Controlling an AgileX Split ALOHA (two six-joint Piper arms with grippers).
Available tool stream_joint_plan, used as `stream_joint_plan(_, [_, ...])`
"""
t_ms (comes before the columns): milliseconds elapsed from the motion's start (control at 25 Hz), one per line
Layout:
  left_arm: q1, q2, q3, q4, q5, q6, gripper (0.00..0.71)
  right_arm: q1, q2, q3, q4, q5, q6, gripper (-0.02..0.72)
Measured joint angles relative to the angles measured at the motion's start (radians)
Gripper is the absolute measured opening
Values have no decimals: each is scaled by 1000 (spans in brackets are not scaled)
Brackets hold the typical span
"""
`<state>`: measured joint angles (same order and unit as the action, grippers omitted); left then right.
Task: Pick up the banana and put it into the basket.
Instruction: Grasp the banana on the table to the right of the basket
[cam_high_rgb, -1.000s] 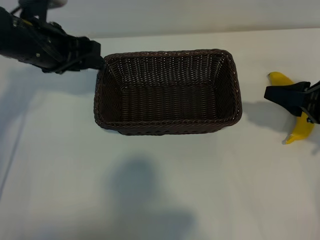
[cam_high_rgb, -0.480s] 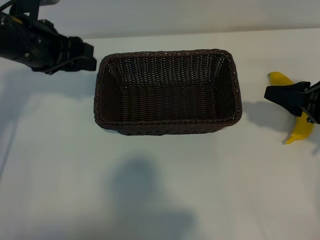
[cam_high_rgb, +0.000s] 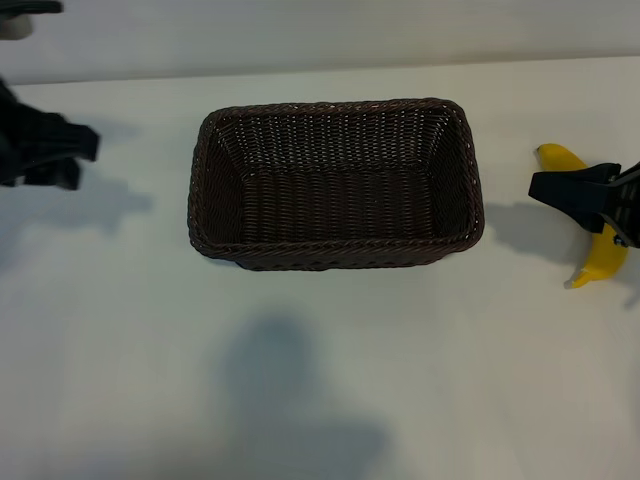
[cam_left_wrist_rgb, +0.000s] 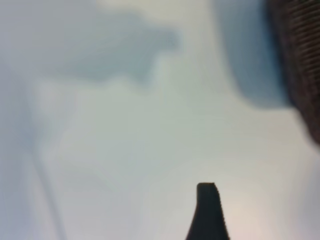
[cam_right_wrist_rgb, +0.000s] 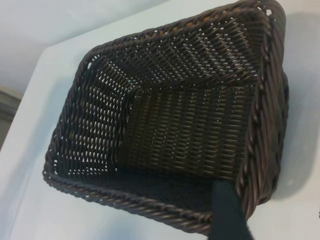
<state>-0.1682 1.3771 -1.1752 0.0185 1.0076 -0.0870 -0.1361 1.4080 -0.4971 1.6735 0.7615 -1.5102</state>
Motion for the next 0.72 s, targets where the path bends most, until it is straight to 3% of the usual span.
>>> stream_joint_plan(240, [0,-94,92,38,40,-32,569,0,0,0,0,0,0,444])
stream_joint_plan(720, [0,-398,455,38,38,-58,569,0,0,0,0,0,-1,444])
